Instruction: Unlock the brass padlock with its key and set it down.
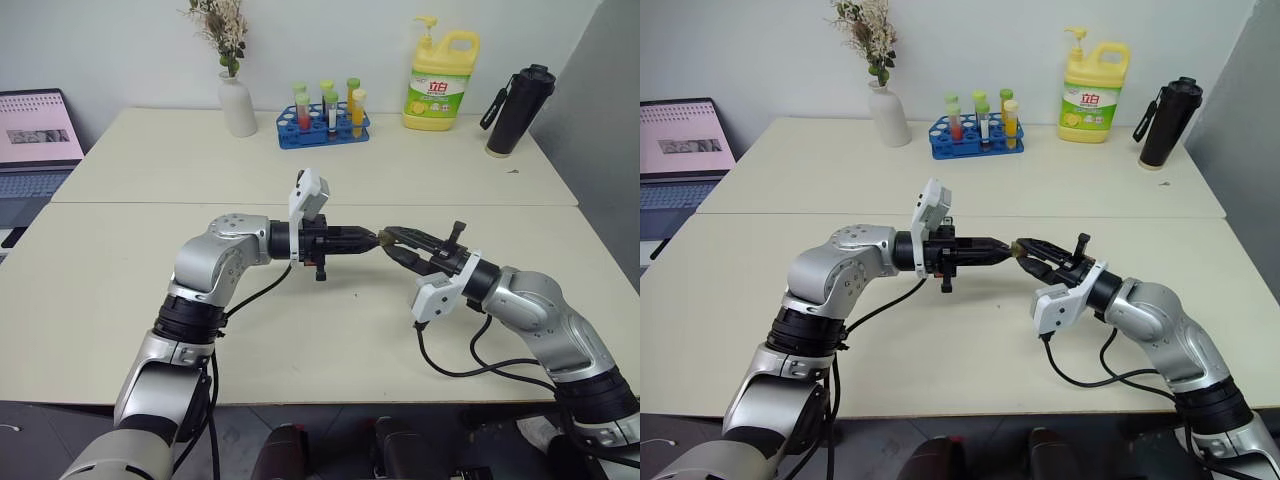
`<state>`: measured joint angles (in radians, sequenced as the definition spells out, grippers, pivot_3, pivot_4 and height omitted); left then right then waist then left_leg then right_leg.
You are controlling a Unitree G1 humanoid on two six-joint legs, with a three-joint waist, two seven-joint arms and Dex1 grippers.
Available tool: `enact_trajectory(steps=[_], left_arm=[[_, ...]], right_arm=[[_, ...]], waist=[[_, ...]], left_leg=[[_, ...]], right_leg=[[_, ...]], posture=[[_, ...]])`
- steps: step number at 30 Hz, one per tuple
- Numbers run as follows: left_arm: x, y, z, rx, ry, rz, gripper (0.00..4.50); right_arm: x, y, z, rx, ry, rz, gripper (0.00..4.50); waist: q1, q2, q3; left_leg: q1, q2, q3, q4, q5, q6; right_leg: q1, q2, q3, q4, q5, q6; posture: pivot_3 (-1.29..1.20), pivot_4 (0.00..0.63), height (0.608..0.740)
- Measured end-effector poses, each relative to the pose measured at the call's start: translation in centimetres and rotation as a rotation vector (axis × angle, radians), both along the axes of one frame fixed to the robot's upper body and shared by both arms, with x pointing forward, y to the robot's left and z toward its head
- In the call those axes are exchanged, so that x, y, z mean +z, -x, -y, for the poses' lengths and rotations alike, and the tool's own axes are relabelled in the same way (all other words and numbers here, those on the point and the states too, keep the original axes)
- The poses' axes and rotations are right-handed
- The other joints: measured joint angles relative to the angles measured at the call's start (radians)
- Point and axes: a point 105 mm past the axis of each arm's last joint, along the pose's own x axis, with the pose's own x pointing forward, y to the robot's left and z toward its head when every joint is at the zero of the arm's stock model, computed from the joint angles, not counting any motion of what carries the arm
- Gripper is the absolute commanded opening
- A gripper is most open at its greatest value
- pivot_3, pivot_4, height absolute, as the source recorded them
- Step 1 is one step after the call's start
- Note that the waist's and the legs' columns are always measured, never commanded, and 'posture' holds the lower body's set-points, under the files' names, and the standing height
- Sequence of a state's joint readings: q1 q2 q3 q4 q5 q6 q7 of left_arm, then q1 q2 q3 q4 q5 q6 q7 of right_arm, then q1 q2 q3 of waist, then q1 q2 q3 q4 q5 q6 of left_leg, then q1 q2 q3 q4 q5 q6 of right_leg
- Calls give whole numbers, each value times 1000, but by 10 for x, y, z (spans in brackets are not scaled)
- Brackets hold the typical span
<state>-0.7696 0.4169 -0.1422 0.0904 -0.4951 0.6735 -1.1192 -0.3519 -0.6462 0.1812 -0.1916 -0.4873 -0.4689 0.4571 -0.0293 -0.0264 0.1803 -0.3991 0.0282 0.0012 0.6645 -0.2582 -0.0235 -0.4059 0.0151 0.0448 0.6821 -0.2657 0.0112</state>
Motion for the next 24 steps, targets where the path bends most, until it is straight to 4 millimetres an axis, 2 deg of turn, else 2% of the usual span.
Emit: enact_trajectory(steps=[1, 11, 14, 18, 19, 24], left_arm=[[0, 0, 0, 1, -2, 6, 1888], [-1, 0, 0, -6, -13, 10, 1899], [-1, 1, 0, -10, -13, 4, 1336], [-3, 1, -2, -14, -14, -17, 157], [-4, 1, -3, -15, -13, -31, 0], [-4, 2, -4, -21, -9, -57, 0]], right_arm=[[0, 0, 0, 0, 0, 0, 918], [-1, 0, 0, 2, 5, -6, 918], [-1, 1, 0, 6, 4, -13, 918], [-1, 0, 0, 7, 4, -19, 918], [-1, 1, 0, 10, 5, -18, 918], [-1, 2, 0, 18, 7, -16, 918]], waist=[[0, 0, 0], [0, 0, 0], [0, 0, 0], [0, 0, 0], [0, 0, 0], [0, 0, 0]], left_leg=[[0, 0, 0, 0, 0, 0], [0, 0, 0, 0, 0, 0], [0, 0, 0, 0, 0, 0], [0, 0, 0, 0, 0, 0], [0, 0, 0, 0, 0, 0], [0, 0, 0, 0, 0, 0]], right_leg=[[0, 0, 0, 0, 0, 0], [0, 0, 0, 0, 0, 0], [0, 0, 0, 0, 0, 0], [0, 0, 0, 0, 0, 0], [0, 0, 0, 0, 0, 0], [0, 0, 0, 0, 0, 0]], posture=[[0, 150, 740], [0, 150, 740], [0, 150, 740], [0, 150, 740], [0, 150, 740], [0, 150, 740]])
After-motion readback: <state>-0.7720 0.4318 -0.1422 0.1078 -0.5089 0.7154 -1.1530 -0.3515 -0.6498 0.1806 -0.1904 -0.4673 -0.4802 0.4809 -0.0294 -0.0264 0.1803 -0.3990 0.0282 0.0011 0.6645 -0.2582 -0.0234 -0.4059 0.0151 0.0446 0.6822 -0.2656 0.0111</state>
